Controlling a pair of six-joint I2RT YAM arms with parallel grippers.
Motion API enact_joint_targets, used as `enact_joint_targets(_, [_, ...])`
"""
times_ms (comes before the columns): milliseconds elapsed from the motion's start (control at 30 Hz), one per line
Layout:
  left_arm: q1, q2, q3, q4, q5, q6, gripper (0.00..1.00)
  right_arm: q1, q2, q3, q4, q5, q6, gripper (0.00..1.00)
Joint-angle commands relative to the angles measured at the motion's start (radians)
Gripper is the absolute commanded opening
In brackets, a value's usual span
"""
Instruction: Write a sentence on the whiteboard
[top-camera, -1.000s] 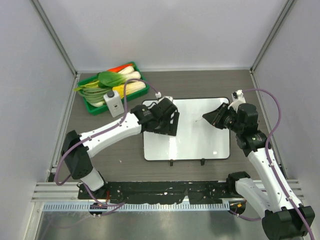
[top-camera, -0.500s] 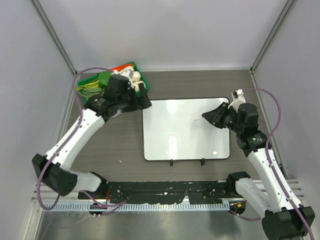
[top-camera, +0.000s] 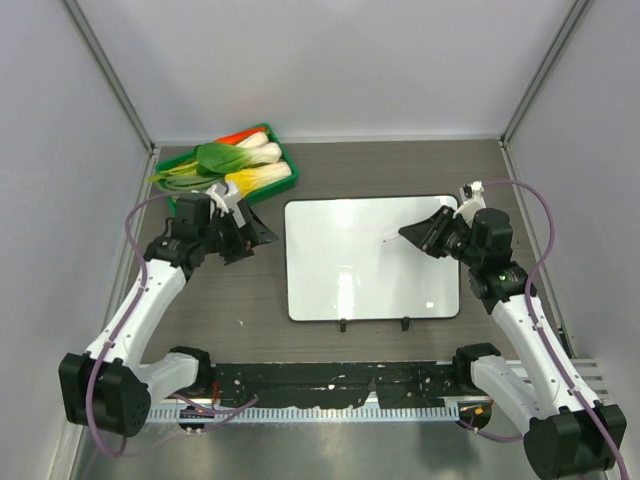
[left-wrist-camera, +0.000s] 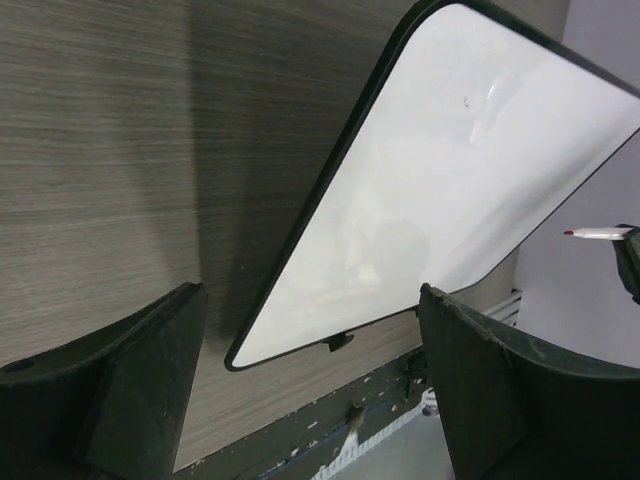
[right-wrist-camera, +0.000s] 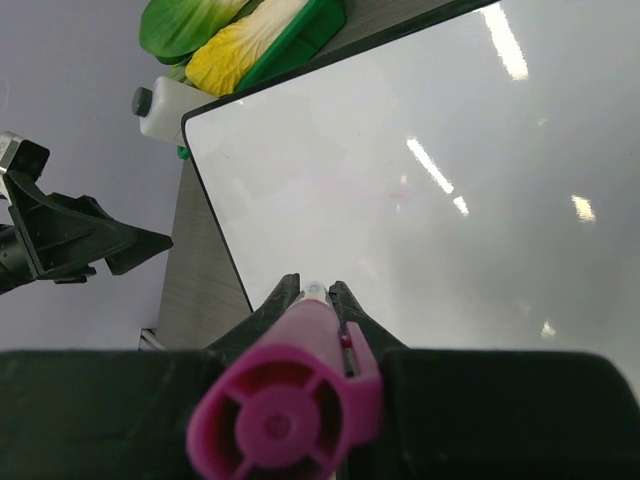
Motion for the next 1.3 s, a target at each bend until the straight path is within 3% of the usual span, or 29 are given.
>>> enact_joint_targets(0, [0.024, -0.098, -0.024, 0.159, 0.047, -0.049, 0.89, -0.002, -0.003, 0.002, 0.081, -0.028, 0.028, 0.01])
enact_joint_targets(367, [0.039, -0.191, -0.060, 0.219, 0.001, -0.054, 0.89, -0.004, -0.001, 0.003, 0.098, -0.040, 0.021, 0.01])
enact_joint_targets(500, [0.039, -0.227, -0.073, 0.219, -0.031, -0.052, 0.99, -0.004, 0.000, 0.013, 0.095, -0.040, 0.009, 0.01])
enact_joint_targets(700, [0.042, -0.221, -0.070, 0.185, -0.031, -0.027, 1.00, -0.004, 0.002, 0.014, 0.099, -0.042, 0.000, 0.02])
enact_joint_targets(1267, [0.042, -0.126, -0.090, 0.185, 0.115, 0.032, 1.00, 0.002, 0.008, 0.062, 0.055, -0.019, -0.029, 0.01])
